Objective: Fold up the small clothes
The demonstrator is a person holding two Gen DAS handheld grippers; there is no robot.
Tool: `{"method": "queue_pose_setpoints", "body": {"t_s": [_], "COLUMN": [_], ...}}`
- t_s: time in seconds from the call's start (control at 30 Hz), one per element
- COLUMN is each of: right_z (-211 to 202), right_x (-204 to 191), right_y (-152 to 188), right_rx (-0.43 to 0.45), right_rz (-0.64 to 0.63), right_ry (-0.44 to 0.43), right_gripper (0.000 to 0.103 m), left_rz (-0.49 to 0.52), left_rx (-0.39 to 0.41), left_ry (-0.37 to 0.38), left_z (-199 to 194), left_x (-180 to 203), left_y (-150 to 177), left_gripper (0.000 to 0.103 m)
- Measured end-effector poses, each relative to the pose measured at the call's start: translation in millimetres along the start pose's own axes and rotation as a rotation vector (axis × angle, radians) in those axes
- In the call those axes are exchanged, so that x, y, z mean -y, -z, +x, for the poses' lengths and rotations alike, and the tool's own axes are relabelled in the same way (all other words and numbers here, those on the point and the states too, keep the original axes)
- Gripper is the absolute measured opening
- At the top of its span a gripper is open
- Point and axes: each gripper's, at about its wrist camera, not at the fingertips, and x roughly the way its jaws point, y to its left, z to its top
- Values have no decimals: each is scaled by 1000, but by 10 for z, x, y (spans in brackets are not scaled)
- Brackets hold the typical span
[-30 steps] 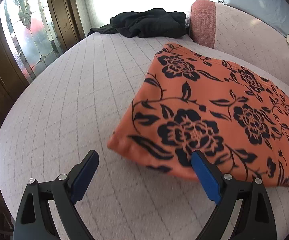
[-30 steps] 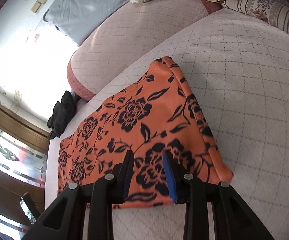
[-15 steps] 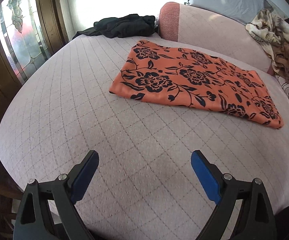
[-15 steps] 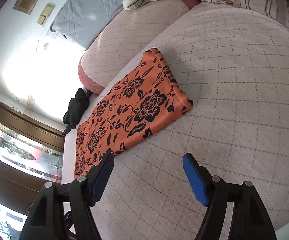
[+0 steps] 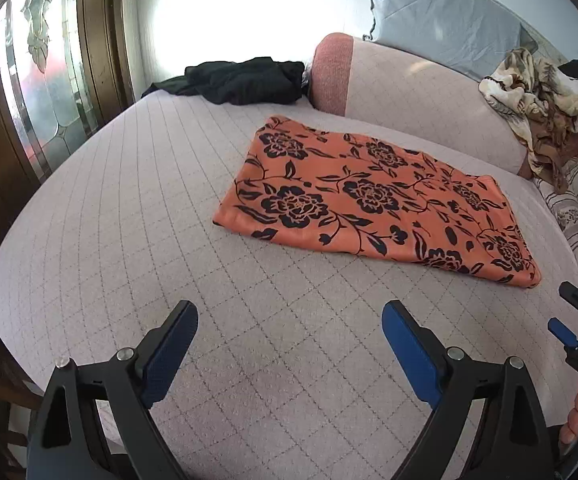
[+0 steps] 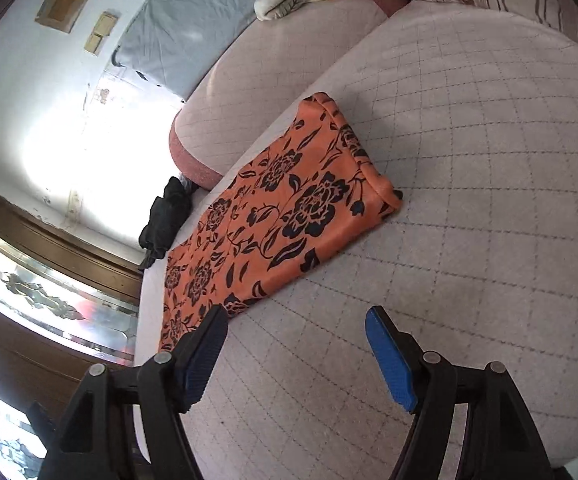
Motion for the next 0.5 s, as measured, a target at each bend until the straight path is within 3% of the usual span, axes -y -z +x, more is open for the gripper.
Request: {"method": "queue_pose_setpoints", "body": {"t_s": [0.23,0.5], "right_z": [47,237], "right_x": [-47,-79], "right_y": [-74,-114], "right_rx": [12,-42], "right_rz": [-26,-33], "right_ry": [-28,-35], "right_gripper": [75,75], "left_rz": [-155,-308], "left_rx": [-52,-69], "left_ry": [44,69], "left_z": [478,904], "left_x": [-178,-499], "left_y": [-177,-293], "left_gripper": [94,94]}}
